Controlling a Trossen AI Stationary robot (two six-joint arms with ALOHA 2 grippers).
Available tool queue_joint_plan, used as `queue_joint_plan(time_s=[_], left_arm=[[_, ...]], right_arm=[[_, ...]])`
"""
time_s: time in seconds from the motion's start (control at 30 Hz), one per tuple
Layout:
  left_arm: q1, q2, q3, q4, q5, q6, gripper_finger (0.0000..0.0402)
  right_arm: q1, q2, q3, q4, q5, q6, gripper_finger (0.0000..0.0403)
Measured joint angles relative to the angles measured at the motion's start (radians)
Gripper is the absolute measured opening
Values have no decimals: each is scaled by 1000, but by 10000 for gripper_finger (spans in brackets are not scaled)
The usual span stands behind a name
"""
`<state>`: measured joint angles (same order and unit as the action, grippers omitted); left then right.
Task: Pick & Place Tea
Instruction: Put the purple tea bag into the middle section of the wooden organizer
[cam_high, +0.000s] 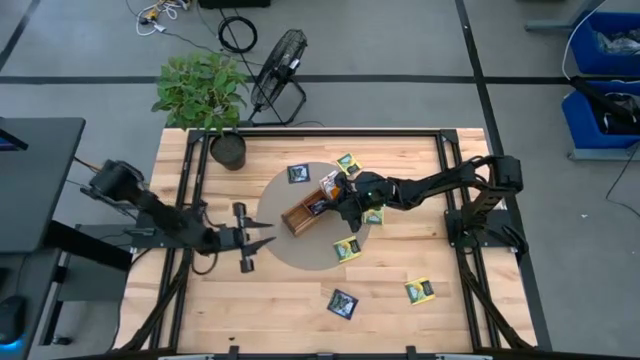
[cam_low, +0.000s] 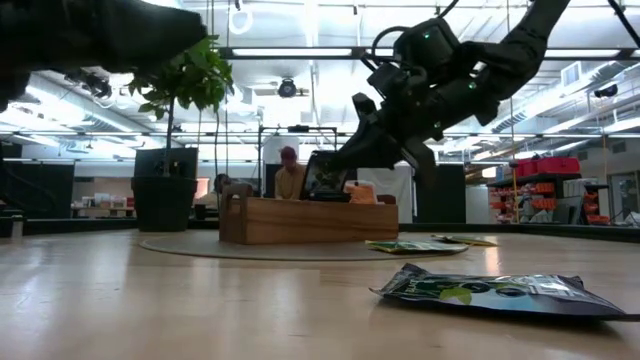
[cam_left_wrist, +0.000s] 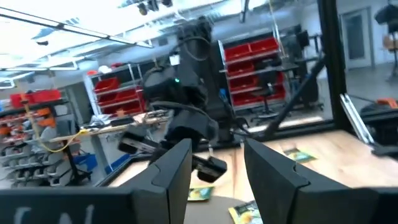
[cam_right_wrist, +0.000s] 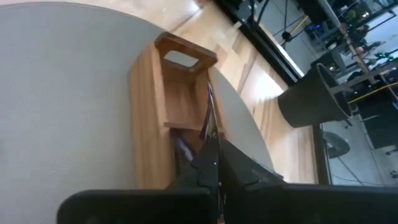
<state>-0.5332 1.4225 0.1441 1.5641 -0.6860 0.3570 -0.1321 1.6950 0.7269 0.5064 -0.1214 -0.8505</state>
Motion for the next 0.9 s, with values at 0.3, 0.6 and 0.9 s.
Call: queue_joint_plan(time_s=[0.3,0.6,0.9], left_arm=[[-59,-230,-101,-45,-54,23,154],[-67,-241,-101,-53,-57,29,154],[-67,-241,-101,-62,-57,29,154]], right_arm=[[-20,17,5,-56,-70,0,0],[-38,15,5,-36,-79,18,11],[-38,16,5,-78,-78,38,100]])
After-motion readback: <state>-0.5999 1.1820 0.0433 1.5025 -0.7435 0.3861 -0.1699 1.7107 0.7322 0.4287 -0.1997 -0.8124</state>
